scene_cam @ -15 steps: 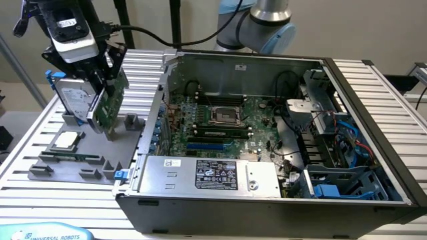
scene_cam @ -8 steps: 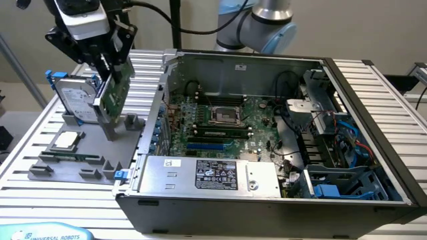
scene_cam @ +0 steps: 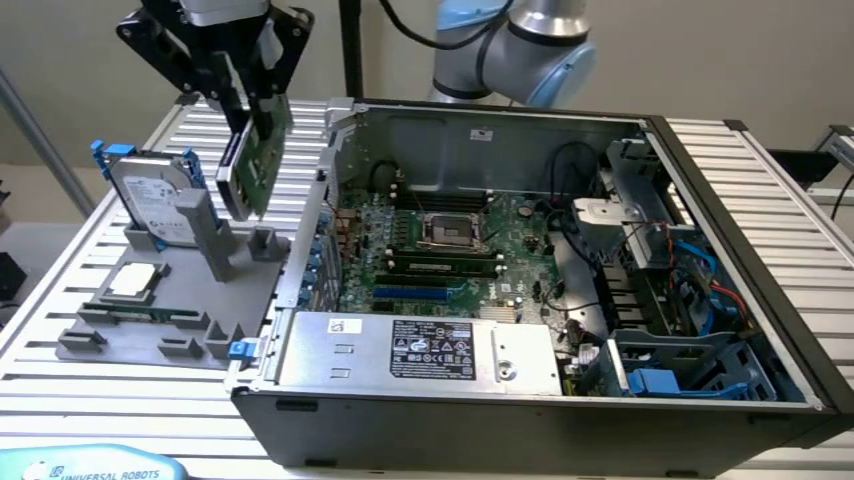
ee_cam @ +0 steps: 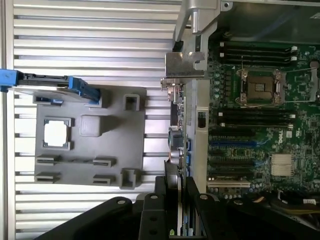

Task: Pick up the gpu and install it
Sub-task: 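Pick up the gpu and move the gpu toward the slot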

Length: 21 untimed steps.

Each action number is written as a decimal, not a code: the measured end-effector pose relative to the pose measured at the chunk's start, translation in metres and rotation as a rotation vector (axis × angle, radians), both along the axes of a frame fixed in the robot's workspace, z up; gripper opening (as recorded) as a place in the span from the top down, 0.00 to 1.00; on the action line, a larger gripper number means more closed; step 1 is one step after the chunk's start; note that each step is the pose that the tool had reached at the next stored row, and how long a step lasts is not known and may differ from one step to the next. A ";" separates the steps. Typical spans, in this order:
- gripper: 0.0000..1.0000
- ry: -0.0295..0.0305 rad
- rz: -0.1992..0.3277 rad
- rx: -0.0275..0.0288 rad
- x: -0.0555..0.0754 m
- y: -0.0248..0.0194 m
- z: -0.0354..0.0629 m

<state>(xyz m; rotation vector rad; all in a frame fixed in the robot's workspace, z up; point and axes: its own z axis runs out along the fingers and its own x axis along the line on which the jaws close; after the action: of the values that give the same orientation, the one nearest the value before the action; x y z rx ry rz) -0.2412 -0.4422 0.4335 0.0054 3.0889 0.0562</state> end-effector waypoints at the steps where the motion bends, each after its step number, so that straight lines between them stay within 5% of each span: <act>1: 0.74 0.0048 0.000 0.0000 0.004 -0.0002 0.0022; 6: 0.74 0.0274 0.000 -0.0002 0.027 -0.0010 0.0063; 10: 0.74 0.0368 0.000 -0.0002 0.045 -0.0014 0.0063; 21: 0.74 0.0403 0.000 -0.0036 0.095 -0.0015 -0.0033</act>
<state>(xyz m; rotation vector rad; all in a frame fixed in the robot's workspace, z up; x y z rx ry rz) -0.1459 -0.4437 0.4302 0.0067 3.1293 0.0511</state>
